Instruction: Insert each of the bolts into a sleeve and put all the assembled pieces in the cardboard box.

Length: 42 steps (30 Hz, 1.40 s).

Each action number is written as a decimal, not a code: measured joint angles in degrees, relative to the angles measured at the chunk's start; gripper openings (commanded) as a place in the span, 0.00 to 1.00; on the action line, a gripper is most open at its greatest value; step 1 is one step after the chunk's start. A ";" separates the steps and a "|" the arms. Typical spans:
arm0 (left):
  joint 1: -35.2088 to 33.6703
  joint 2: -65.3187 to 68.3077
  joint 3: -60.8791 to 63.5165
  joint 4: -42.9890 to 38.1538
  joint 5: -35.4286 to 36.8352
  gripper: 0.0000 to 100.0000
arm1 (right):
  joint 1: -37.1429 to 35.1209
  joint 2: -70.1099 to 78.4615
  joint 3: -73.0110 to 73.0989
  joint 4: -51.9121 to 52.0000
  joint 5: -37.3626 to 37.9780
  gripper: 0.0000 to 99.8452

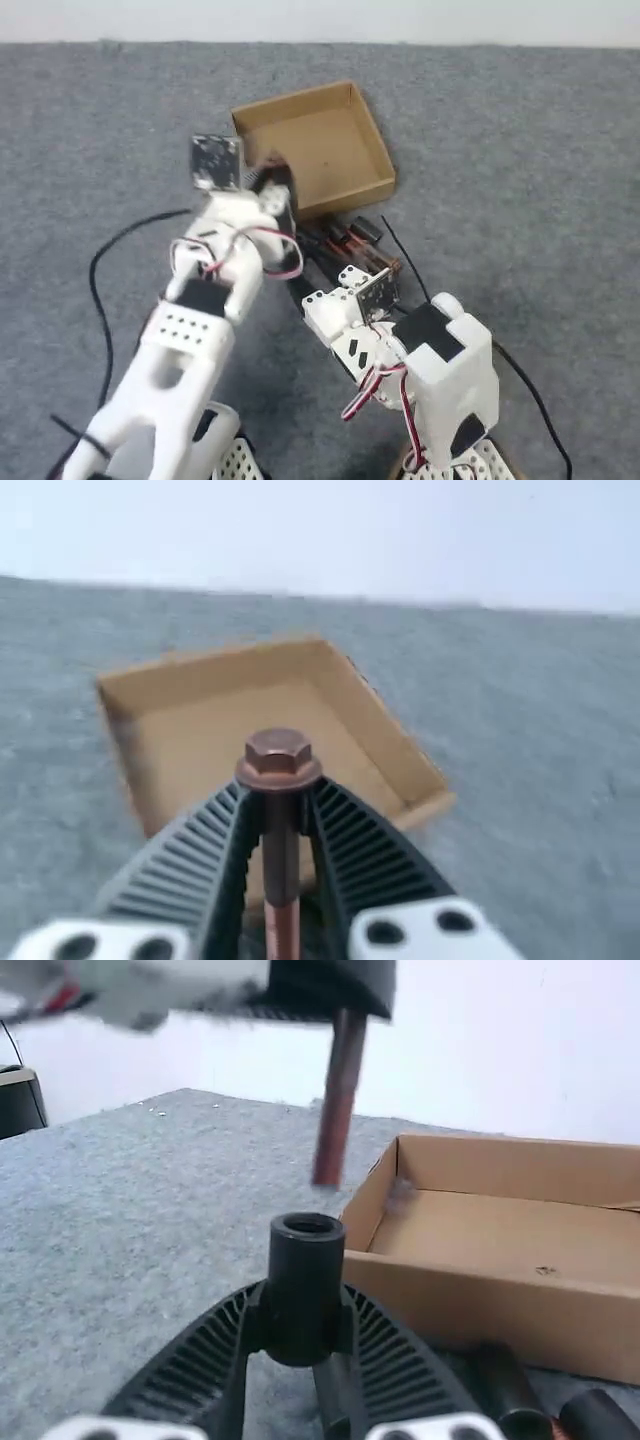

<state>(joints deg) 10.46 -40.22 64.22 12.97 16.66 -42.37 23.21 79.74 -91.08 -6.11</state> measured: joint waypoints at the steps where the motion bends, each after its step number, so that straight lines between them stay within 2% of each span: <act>1: 1.32 -1.32 1.32 0.00 0.00 0.01 | 0.00 0.00 0.00 -0.18 0.00 0.01; 16: 2.73 -19.60 11.16 -0.62 -0.09 0.01 | 0.00 0.00 0.00 -0.35 0.00 0.01; 29: 2.90 -19.96 12.13 -0.62 -0.09 0.01 | 0.00 0.00 0.26 -0.35 0.00 0.01; 42: 8.35 -19.96 13.45 0.70 -0.18 0.01 | 2.20 -2.90 5.63 -0.35 0.00 0.01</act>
<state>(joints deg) 18.81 -60.18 77.67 13.67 16.48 -40.18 20.31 85.36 -91.43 -6.11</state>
